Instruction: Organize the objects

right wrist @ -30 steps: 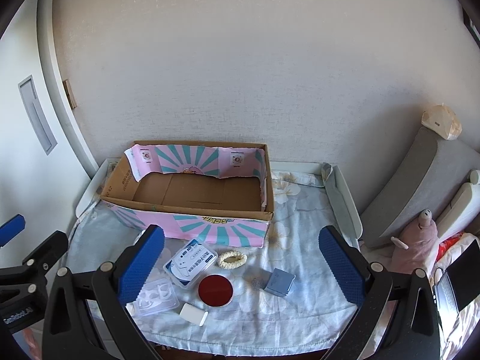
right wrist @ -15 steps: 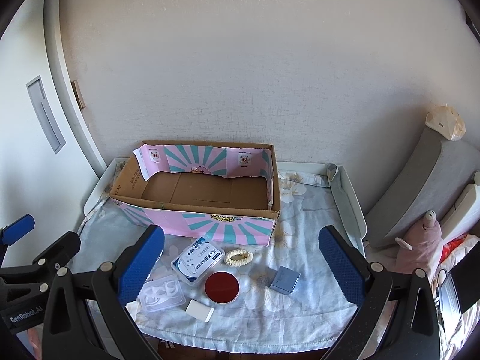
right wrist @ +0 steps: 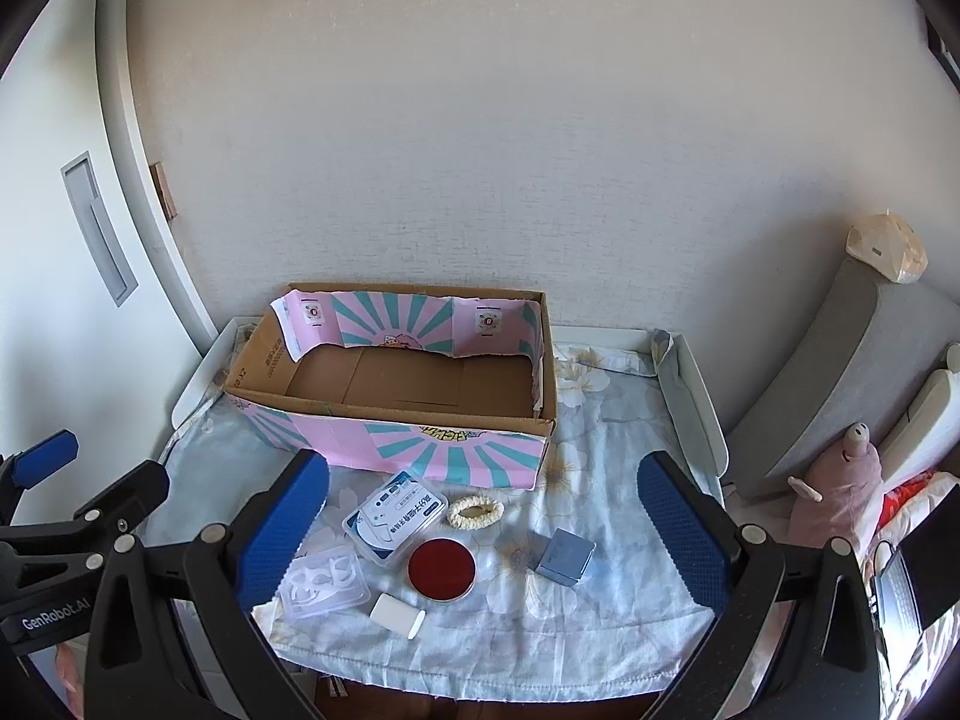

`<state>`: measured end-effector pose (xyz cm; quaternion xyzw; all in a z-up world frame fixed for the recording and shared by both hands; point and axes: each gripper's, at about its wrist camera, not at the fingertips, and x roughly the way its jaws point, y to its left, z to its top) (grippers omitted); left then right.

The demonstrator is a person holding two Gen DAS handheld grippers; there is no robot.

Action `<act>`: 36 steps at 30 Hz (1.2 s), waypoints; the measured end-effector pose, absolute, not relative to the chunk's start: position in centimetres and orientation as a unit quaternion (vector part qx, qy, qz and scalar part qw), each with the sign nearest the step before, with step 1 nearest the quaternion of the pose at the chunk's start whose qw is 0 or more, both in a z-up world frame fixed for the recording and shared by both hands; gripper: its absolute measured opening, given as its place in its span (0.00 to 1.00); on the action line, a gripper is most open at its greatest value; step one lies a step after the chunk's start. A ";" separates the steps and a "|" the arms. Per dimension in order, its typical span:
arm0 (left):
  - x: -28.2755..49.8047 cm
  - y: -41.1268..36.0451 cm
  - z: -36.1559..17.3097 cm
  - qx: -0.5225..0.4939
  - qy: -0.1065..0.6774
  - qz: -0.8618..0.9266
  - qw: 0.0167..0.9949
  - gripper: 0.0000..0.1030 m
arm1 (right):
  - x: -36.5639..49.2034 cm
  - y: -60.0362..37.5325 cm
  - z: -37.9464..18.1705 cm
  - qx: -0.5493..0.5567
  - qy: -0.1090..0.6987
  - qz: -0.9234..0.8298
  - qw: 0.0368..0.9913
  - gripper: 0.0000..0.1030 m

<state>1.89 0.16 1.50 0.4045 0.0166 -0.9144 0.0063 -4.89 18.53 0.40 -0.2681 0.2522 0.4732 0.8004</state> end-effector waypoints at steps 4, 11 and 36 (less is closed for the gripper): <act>2.0 0.2 1.6 0.402 0.017 -0.916 0.005 1.00 | -5.1 18.3 0.6 -0.265 0.248 0.483 0.797 1.00; 2.2 0.2 2.0 0.398 0.017 -0.917 0.002 1.00 | -5.5 18.2 1.0 -0.262 0.242 0.482 0.800 1.00; 2.3 -0.5 2.3 0.396 0.023 -0.918 0.019 1.00 | -5.9 18.4 0.9 -0.251 0.248 0.453 0.819 1.00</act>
